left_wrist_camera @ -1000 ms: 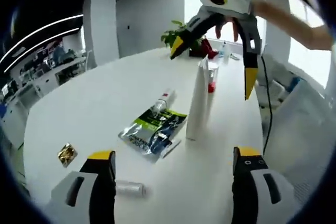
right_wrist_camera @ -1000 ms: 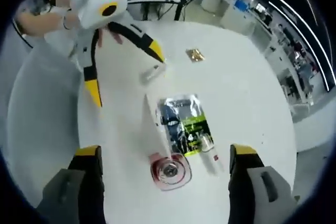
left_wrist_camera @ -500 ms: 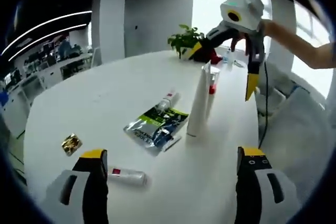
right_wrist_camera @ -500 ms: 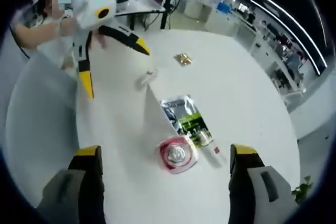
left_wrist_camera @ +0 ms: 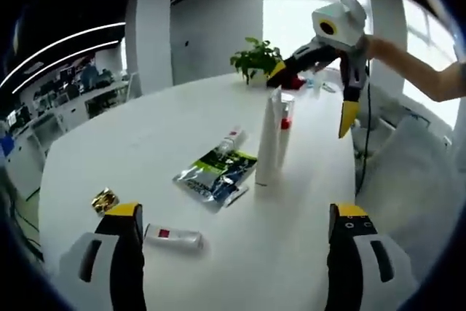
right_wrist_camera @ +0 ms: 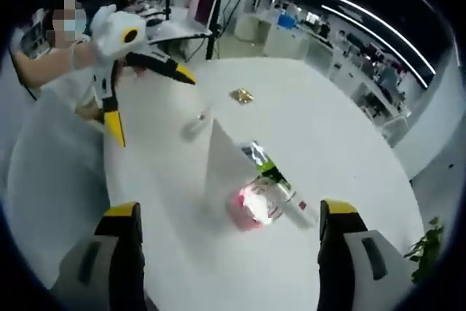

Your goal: Arrange the skincare products in the storage area until every visible bottle or jar stands upright without overlapping.

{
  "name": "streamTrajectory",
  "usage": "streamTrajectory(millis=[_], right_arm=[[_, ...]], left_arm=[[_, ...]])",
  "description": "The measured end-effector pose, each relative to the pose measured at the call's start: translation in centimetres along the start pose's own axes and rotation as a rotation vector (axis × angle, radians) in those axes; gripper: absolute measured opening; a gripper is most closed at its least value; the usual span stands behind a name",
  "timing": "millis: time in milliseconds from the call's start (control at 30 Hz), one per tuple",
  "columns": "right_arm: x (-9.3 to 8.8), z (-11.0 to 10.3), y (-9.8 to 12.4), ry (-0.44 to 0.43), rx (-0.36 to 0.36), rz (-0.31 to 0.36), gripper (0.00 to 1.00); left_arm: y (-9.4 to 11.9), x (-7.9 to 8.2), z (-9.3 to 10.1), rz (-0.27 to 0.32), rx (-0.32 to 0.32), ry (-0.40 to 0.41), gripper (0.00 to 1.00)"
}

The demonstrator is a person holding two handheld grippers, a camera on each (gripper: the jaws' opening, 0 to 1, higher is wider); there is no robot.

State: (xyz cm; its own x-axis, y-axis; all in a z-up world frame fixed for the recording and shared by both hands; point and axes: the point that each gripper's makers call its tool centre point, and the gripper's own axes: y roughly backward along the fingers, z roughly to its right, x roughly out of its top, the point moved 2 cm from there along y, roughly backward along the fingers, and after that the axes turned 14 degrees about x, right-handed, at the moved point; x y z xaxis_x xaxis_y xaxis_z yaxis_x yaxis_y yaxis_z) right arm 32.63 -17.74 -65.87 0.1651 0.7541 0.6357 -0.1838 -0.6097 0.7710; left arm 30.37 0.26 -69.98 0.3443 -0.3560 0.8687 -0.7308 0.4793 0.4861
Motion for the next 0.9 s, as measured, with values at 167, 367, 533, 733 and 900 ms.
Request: streamTrajectory(millis=[167,367,533,733,900], right_arm=[[-0.5,-0.6,0.2,-0.022,-0.037,0.021,1.0],[-0.9,-1.1,0.3,-0.031,-0.064,0.05,1.0],[-1.2,-1.3,0.1,-0.07,-0.071,0.071,1.0],[-2.3,-2.0,-0.9,-0.095,-0.066,0.052,1.0],[-2.7,-2.0,-0.9,-0.121,-0.073,0.062,1.0]], left_arm=[[0.5,-0.2,0.0,0.014,-0.007,0.027,0.99],[0.7,-0.5,-0.1,0.012,-0.007,0.056,0.99],[0.7,-1.1,-0.1,-0.007,0.006,0.009,0.99],[1.0,-1.4,-0.2,0.001,0.012,0.024,0.99],[0.9,-1.1,0.0,0.011,0.01,0.061,0.99]])
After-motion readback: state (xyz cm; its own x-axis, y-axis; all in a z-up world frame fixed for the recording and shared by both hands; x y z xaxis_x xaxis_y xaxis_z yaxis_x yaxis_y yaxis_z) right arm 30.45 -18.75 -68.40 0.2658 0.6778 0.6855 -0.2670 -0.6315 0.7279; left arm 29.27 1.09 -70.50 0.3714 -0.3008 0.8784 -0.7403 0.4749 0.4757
